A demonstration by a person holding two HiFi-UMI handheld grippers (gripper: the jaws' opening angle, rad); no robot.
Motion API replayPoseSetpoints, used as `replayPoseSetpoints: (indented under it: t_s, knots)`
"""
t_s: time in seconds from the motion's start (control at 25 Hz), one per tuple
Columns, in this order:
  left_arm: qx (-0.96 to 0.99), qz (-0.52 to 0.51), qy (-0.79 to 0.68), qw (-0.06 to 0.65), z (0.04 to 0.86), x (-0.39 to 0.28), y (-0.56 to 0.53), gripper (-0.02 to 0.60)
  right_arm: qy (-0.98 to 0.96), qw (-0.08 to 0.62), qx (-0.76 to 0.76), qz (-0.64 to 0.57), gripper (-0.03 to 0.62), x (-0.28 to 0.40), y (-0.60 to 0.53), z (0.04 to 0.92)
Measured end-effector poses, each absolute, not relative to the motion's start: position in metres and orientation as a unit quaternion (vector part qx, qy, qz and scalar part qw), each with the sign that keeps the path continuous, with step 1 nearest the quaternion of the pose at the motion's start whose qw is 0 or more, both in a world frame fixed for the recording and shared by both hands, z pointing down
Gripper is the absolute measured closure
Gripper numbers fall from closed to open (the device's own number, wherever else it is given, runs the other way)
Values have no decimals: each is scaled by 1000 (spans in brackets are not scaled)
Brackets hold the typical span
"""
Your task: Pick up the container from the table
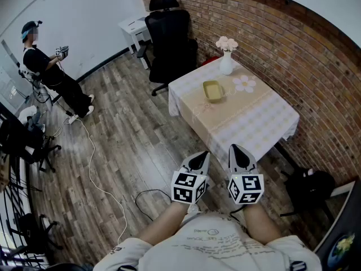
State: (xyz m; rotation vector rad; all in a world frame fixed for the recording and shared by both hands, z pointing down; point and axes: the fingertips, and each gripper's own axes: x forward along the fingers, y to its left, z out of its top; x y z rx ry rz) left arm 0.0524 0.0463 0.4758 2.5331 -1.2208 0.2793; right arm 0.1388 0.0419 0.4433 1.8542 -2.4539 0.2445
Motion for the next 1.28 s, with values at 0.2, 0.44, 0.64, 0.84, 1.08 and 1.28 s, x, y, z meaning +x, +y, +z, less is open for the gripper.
replayPoseSetpoints:
  t_s: [0.2, 0.44, 0.64, 0.84, 1.08, 1.28]
  knots:
    - [882, 107, -429, 161, 480, 55, 57, 578, -796, 29, 599, 78, 592, 142, 50, 443]
    - [881, 102, -432, 163, 477, 52, 56, 577, -798, 25, 597, 82, 592, 137, 49, 443]
    - [880, 101, -435, 164, 478, 43, 51, 578, -803, 32, 589, 83, 592, 124, 43, 447]
    - [880, 98, -435, 162, 479, 24, 41, 578, -808, 39, 584, 75, 592, 100, 34, 450]
    - [883, 95, -430, 163, 482, -4, 25, 577, -804, 39, 590, 71, 592, 73, 20, 451]
    - [883, 96, -425, 172, 489, -23, 21, 577, -802, 45, 591, 69, 592, 55, 20, 456]
